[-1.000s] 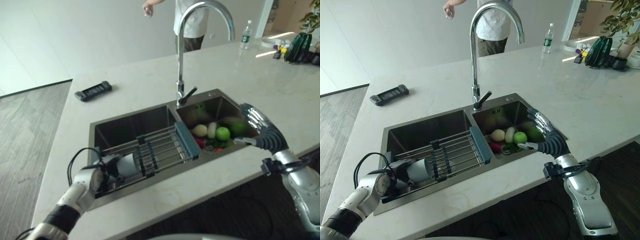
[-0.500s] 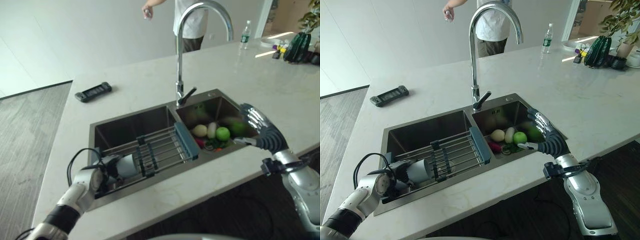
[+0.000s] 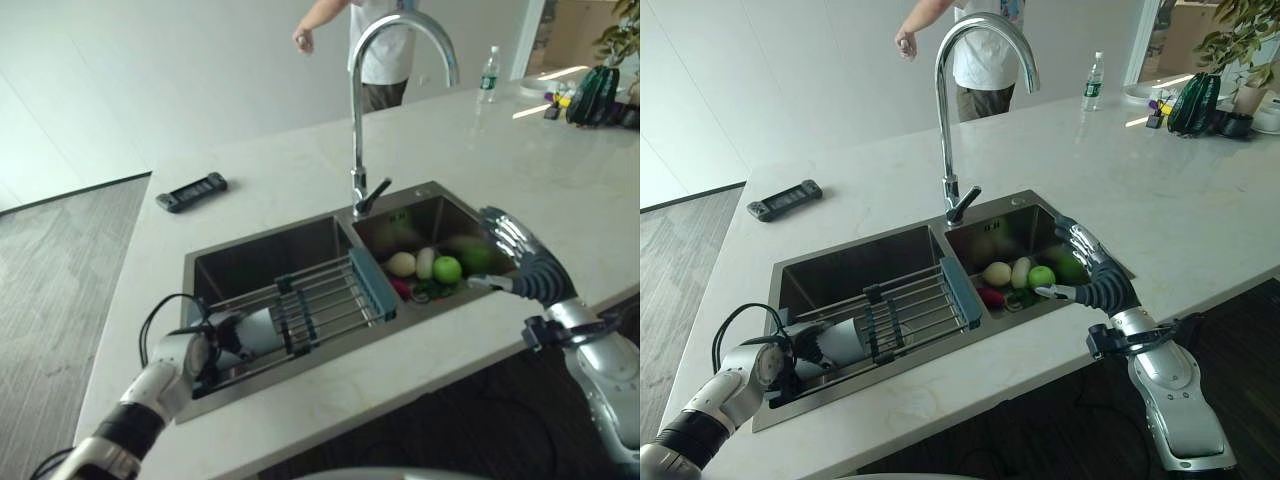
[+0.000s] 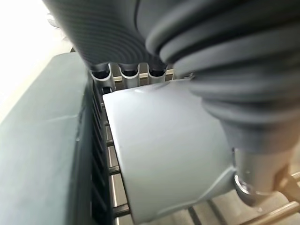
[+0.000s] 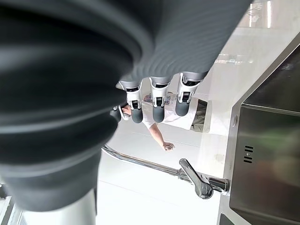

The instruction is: Place the dishes in the dishwasher.

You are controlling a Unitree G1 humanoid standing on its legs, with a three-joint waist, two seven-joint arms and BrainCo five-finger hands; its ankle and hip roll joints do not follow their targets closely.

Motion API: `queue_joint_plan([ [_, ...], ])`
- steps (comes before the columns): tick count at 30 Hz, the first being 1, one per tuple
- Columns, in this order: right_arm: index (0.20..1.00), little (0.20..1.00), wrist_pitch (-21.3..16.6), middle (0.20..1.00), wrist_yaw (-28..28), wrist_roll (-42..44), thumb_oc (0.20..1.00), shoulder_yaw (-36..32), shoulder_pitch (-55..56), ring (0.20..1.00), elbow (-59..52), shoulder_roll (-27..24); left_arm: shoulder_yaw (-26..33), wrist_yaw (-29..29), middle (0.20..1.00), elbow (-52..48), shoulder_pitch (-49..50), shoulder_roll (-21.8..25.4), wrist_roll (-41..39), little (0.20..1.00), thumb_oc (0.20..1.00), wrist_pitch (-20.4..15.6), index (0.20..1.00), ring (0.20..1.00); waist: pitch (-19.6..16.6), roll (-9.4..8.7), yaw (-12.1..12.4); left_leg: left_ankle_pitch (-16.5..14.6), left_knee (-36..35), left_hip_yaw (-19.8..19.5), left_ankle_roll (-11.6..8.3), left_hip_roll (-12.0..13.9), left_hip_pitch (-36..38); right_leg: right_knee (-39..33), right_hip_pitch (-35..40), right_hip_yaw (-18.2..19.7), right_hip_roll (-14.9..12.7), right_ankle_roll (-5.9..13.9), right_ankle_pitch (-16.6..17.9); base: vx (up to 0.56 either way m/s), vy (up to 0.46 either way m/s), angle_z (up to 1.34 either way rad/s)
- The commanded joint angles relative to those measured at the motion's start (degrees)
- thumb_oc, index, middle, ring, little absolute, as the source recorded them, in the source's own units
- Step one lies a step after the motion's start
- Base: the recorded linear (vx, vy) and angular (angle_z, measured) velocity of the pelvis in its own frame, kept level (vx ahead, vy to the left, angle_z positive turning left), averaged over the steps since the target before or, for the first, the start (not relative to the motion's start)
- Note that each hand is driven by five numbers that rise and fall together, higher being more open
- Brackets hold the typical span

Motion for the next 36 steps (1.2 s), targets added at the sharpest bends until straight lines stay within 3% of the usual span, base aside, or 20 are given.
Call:
queue_joint_plan([
  [1, 1.000, 1.000, -2.91, 1.000, -0.41, 0.08, 1.000, -0.77, -6.18, 1.000, -1.94, -1.43, -2.61, 0.54, 0.200, 4.84, -0.96, 0.80, 0.42, 0.200, 0.200, -2.02, 0.200, 0.200, 2.84, -0.47, -0.28, -3.77, 0.44, 0.89, 1.46, 0.29, 1.52, 0.42, 2.30, -3.92, 0.47, 2.53, -4.13, 0.00, 0.000, 0.00],
  [9, 1.000, 1.000, -3.58, 1.000, -1.58, -0.13, 1.000, -1.01, -5.15, 1.000, -2.01, -1.53, 1.54, 5.10, 0.200, -3.15, -0.29, 4.27, -6.81, 0.200, 0.200, -5.73, 0.200, 0.200, 3.13, -0.52, 0.53, -3.73, 0.44, 0.57, 1.31, 0.27, 1.50, 0.42, 2.45, -4.20, 0.44, 2.56, -4.01, 0.00, 0.000, 0.00],
  [14, 1.000, 1.000, -3.01, 1.000, -2.33, -0.72, 1.000, -2.79, -3.54, 1.000, -3.11, -1.05, 11.13, 9.46, 0.200, -13.01, 2.71, 6.47, -15.21, 0.200, 0.200, -7.70, 0.200, 0.200, 3.76, -0.34, 1.72, -3.50, 0.44, -0.10, 1.18, 0.20, 1.25, 0.42, 2.59, -4.53, 0.30, 2.39, -3.91, 0.00, -0.001, 0.01],
  [15, 1.000, 1.000, -2.69, 1.000, -2.69, -0.83, 1.000, -3.27, -3.07, 1.000, -3.60, -0.87, 14.67, 12.75, 0.200, -15.75, 3.82, 6.86, -18.48, 0.200, 0.200, -9.81, 0.200, 0.200, 3.85, -0.30, 2.01, -3.43, 0.44, -0.46, 1.10, 0.18, 1.16, 0.42, 2.63, -4.65, 0.22, 2.32, -3.88, 0.01, -0.006, 0.10],
  [21, 1.000, 1.000, -2.05, 1.000, -3.28, -1.09, 1.000, -4.47, -1.95, 1.000, -4.13, -0.13, 23.38, 22.48, 0.200, -20.13, 6.93, 6.13, -22.83, 0.200, 0.200, -14.75, 0.200, 0.200, 3.49, -0.47, 2.85, -3.27, 0.44, -1.12, 0.78, 0.21, 0.78, 0.42, 2.64, -4.99, -0.06, 2.24, -4.12, 0.01, -0.010, 0.10],
  [26, 1.000, 1.000, -1.81, 1.000, -3.72, -1.54, 1.000, -4.81, -1.29, 1.000, -4.31, 0.89, 30.07, 31.62, 0.200, -23.24, 9.34, 3.35, -27.82, 0.200, 0.200, -20.11, 0.200, 0.200, 3.21, -0.84, 3.53, -3.13, 0.44, -1.71, 0.47, 0.23, 0.48, 0.42, 2.65, -4.94, -0.05, 1.90, -4.38, 0.01, -0.011, 0.03],
  [28, 1.000, 1.000, -2.08, 1.000, -4.30, -1.78, 1.000, -4.70, -0.74, 1.000, -4.46, 1.40, 32.51, 35.01, 0.200, -24.65, 9.82, 1.71, -36.15, 0.200, 0.200, -24.00, 0.200, 0.200, 3.04, -1.09, 3.88, -3.03, 0.44, -1.97, 0.31, 0.28, 0.36, 0.42, 2.73, -5.21, -0.09, 1.76, -4.50, 0.02, -0.052, 0.11],
  [30, 1.000, 1.000, -2.91, 1.000, -5.08, -2.61, 1.000, -4.40, -0.35, 1.000, -4.62, 2.89, 34.79, 34.37, 0.200, -26.84, 10.04, -2.61, -46.64, 0.200, 0.200, -28.69, 0.200, 0.200, 2.80, -1.42, 4.32, -2.90, 0.44, -2.39, 0.11, 0.45, 0.16, 0.42, 2.81, -5.52, 0.00, 1.40, -4.77, 0.02, -0.096, 0.11],
  [33, 1.000, 1.000, -3.90, 1.000, -6.75, -3.47, 1.000, -4.19, 0.54, 1.000, -6.10, 4.88, 35.22, 30.72, 0.200, -32.24, 11.46, -9.65, -59.14, 0.200, 0.200, -31.74, 0.200, 0.200, 2.69, -1.88, 5.12, -2.61, 0.44, -2.97, -0.34, 0.98, -0.22, 0.42, 2.94, -6.08, 0.34, 0.77, -5.21, 0.00, -0.156, 0.17],
  [36, 1.000, 1.000, -4.18, 1.000, -7.35, -3.72, 1.000, -4.03, 1.04, 1.000, -7.00, 5.67, 34.81, 28.22, 0.200, -34.14, 12.22, -11.96, -64.99, 0.200, 0.200, -32.75, 0.200, 0.200, 2.69, -2.03, 5.46, -2.32, 0.44, -3.18, -0.65, 1.42, -0.42, 0.42, 2.97, -6.52, 0.70, 0.36, -5.45, 0.00, -0.198, 0.20],
])
